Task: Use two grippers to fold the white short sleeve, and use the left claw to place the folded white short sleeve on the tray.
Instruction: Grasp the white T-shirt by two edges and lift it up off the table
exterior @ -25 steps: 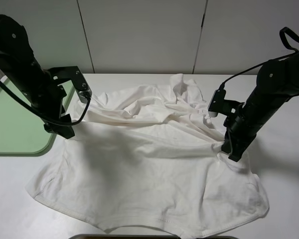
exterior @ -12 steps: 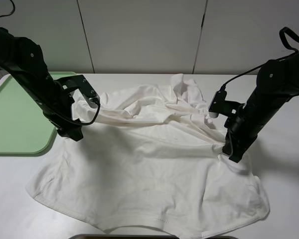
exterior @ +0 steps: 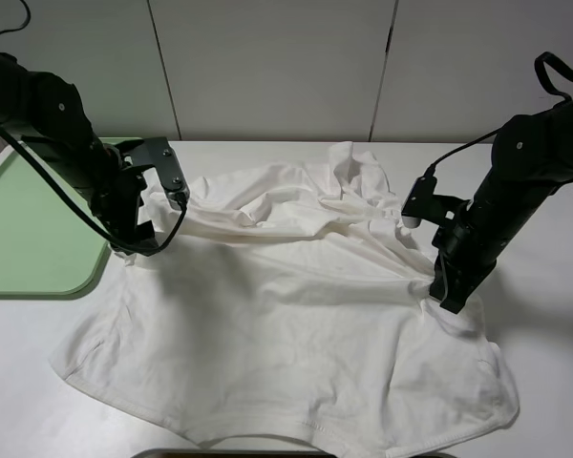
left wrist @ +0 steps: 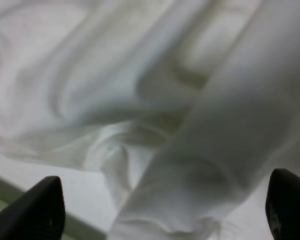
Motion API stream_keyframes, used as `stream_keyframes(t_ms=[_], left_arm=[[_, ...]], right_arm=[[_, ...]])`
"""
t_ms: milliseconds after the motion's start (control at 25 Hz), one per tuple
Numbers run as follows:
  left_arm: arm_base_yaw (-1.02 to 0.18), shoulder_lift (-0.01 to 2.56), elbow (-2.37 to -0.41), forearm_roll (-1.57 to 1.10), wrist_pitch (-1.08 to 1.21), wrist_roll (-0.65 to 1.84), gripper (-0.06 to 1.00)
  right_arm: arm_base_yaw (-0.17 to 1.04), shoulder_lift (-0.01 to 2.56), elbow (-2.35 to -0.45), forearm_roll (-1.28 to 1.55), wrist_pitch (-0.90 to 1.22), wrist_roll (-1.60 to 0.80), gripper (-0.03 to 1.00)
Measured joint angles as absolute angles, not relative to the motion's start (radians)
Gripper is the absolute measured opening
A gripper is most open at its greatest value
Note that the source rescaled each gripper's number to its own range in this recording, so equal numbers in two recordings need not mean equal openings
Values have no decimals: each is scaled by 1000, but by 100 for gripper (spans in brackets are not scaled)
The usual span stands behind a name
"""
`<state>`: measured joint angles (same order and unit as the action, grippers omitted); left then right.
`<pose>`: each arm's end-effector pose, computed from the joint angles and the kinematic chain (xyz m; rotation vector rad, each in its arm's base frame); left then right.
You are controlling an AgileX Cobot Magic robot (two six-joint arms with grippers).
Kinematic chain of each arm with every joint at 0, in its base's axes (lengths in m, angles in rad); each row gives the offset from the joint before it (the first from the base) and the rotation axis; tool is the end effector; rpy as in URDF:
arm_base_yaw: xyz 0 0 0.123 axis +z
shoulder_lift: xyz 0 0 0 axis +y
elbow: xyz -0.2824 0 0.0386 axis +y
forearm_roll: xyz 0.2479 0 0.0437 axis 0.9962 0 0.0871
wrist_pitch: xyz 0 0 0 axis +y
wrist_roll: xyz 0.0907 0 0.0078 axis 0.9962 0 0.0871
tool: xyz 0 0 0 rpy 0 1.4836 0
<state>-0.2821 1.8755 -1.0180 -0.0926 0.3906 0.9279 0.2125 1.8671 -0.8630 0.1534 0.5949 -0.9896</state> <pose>0.3382 -0.1014 0.1385 1.4660 2.3083 0.1115 0.2868 0.0699 0.1056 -1.5658 2.6195 0.0926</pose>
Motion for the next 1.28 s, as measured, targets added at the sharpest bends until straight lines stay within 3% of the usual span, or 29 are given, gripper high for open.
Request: stream_keyframes(t_ms=[1280], left_arm=[[-282, 2013, -1187, 0, 520, 795, 79]], right_arm=[[212, 1867, -863, 149, 597, -949, 0]])
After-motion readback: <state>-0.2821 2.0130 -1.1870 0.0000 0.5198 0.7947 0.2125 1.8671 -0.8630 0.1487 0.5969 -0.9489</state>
